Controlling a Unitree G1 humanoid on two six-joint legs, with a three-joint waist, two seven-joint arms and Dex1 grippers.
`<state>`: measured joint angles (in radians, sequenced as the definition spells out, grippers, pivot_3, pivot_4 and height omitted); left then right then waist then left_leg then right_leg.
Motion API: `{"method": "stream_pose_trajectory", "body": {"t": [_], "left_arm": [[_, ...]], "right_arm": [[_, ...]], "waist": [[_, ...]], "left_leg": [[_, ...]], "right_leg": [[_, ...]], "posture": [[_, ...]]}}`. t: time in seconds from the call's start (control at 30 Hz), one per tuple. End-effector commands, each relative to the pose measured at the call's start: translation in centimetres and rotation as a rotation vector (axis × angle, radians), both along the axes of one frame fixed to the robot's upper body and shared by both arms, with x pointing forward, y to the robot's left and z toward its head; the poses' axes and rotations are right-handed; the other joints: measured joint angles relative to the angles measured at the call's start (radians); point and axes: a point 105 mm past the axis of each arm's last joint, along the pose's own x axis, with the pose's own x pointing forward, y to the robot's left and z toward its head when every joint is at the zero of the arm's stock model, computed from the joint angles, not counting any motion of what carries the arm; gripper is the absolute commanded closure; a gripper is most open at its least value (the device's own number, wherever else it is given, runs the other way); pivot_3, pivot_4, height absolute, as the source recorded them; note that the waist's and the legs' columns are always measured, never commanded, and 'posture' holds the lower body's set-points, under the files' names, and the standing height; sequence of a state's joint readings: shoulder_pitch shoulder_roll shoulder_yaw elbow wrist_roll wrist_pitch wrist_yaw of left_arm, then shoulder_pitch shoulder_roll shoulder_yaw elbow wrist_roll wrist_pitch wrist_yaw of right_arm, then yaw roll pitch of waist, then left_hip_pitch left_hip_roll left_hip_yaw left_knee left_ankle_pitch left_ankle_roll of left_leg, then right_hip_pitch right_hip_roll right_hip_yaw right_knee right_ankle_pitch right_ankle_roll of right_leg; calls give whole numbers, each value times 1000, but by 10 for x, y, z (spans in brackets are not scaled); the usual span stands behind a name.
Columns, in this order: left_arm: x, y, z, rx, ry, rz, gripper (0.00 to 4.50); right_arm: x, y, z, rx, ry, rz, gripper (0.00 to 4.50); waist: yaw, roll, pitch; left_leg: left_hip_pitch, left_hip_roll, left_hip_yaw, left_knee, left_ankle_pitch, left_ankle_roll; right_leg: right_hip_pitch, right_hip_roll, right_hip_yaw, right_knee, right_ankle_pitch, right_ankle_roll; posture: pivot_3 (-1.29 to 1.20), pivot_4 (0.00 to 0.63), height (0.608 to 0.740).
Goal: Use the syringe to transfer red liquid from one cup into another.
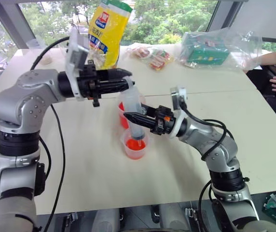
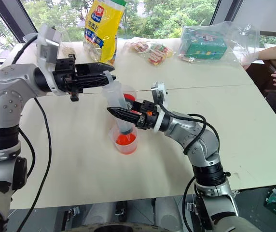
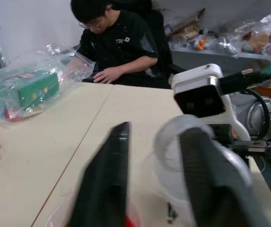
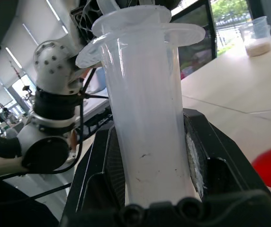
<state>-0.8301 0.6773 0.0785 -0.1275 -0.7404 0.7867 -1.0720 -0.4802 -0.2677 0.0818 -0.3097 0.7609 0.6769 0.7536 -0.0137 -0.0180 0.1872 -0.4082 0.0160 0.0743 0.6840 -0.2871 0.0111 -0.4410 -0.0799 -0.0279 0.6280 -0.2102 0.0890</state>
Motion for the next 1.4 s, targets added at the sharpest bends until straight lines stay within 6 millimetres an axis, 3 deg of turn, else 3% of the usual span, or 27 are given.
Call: {"method": "stream_pose_trajectory", "body": {"t": [0.03,0.1,0.13,0.33,0.57,0.67,0.77,0.9,1.07,1.2,1.4], "left_arm": [[-2,3,-11,48,43,-6,1109],[-1,10,-9,46,39,19,112],[-1,16,-8,47,37,33,45],[-4,36,-5,59,40,81,45],[-1,36,-3,43,27,102,45],[-1,35,-6,40,27,104,45],[-1,34,-9,40,25,104,45],[-3,29,-16,44,20,92,45],[-4,26,-21,40,20,87,45],[-8,23,-24,29,28,74,45],[-12,19,-33,48,36,69,45]], "right_arm": [[-13,-1,41,96,-150,28,3120],[-13,-1,40,94,-145,28,3120],[-12,-1,40,94,-143,26,3120],[-7,-4,43,107,-141,1,3120],[0,-9,61,134,-144,-35,3120],[29,-28,84,95,-80,-229,3120],[55,-55,83,3,84,-389,3120],[72,-93,57,-218,290,-539,3120],[77,-130,3,-494,465,-679,3120],[77,-143,-28,-597,596,-715,3120],[77,-152,-58,-674,698,-741,3120]], "waist": [[-1,0,0],[-1,0,0],[-1,0,0],[-2,0,0],[1,0,0],[0,0,0],[1,0,0],[1,0,0],[-1,0,0],[-3,0,0],[-2,0,0]], "left_leg": [[0,0,0,0,0,0],[0,0,0,0,0,0],[0,0,0,0,0,0],[0,0,0,0,0,0],[0,0,0,0,0,0],[0,0,0,0,0,0],[0,0,0,0,0,-1],[-1,0,1,-1,0,1],[-2,0,1,-1,-1,2],[-2,0,2,-1,-1,2],[-2,0,2,-1,-1,2]], "right_leg": [[0,0,0,0,0,0],[0,0,0,0,0,0],[0,0,0,0,0,0],[0,0,0,0,0,0],[0,0,0,-1,0,0],[-1,-1,0,0,0,0],[-1,-1,0,1,0,0],[-1,-2,0,-1,-3,-5],[-2,-1,0,-3,-2,-4],[-2,-1,0,-3,-2,-4],[-1,-1,1,-4,-1,-1]], "posture": [[0,150,740],[0,150,740],[0,150,740],[0,150,740],[0,150,740],[0,150,740],[0,150,740],[0,150,740],[0,150,740],[0,150,740],[0,150,740]]}}
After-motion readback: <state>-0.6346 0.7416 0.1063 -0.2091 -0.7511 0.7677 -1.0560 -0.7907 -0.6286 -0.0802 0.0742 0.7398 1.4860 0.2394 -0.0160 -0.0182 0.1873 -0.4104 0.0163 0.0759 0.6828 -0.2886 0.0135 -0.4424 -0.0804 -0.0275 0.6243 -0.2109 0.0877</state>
